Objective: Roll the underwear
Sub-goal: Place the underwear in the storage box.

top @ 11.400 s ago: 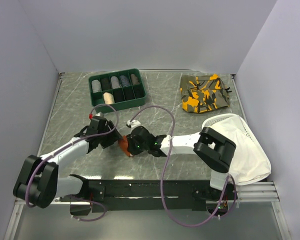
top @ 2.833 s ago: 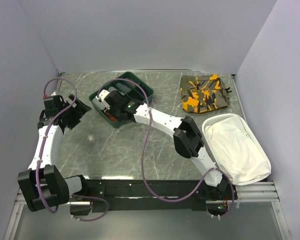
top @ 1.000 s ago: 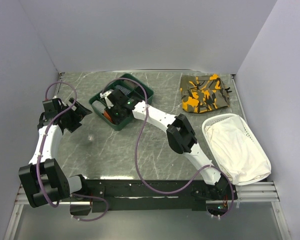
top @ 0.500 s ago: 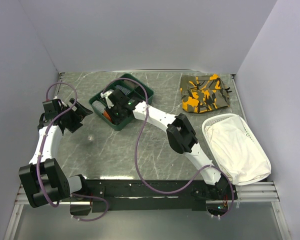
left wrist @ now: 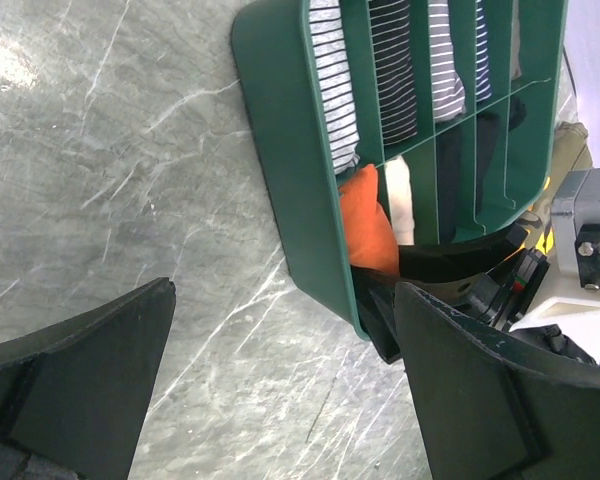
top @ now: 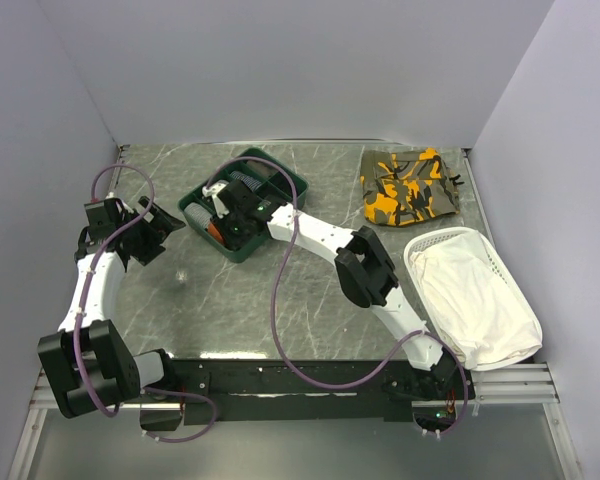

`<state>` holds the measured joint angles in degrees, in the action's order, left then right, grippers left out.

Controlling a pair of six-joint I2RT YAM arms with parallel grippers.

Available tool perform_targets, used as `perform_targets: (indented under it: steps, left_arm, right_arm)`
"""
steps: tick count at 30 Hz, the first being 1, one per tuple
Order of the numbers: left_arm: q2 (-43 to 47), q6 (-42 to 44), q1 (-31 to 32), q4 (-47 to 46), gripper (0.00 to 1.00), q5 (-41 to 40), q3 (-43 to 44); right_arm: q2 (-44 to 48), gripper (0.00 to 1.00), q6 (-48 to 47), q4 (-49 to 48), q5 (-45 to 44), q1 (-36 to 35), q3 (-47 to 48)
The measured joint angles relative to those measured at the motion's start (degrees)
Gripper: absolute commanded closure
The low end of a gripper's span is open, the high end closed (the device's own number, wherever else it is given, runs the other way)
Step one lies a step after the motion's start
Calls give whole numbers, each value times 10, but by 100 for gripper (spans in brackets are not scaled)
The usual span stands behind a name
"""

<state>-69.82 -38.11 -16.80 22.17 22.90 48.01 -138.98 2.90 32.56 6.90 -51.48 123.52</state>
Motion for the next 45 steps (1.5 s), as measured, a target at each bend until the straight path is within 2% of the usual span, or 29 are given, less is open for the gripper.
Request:
perform_targets:
  steps: [3,14,25,31,34,35,37,41,45]
  left_arm:
    - [7,0,0,0,3,0,0]
    - [14,0,0,0,4,4,-9]
    - [14,0,0,0,3,4,-15]
    - [14,0,0,0,4,4,-15]
    - [15,0,0,0,4,4,-15]
    - [15,0,0,0,4,4,-15]
    - [15,0,0,0,4,4,-15]
    - [15,0,0,0,4,4,-15]
    - [15,0,0,0,4,4,-15]
  right_arm:
    - [5,53,0,1,-5,-1,-3]
    - [43,43,-9,26,-35,-5,-23]
    - [83,38,-15,40,-51,-7,-56]
    - [115,40,-15,40,-58,-7,-82]
    - [140,47,-15,38,-58,-7,-86]
    - [150,55,-16,33,-58,-7,-86]
    - [165,62,-17,22,-58,-7,-86]
    - [174,89,-17,-2,-53,-6,-84]
    - [154,96,-12,-3,-38,-3,-73]
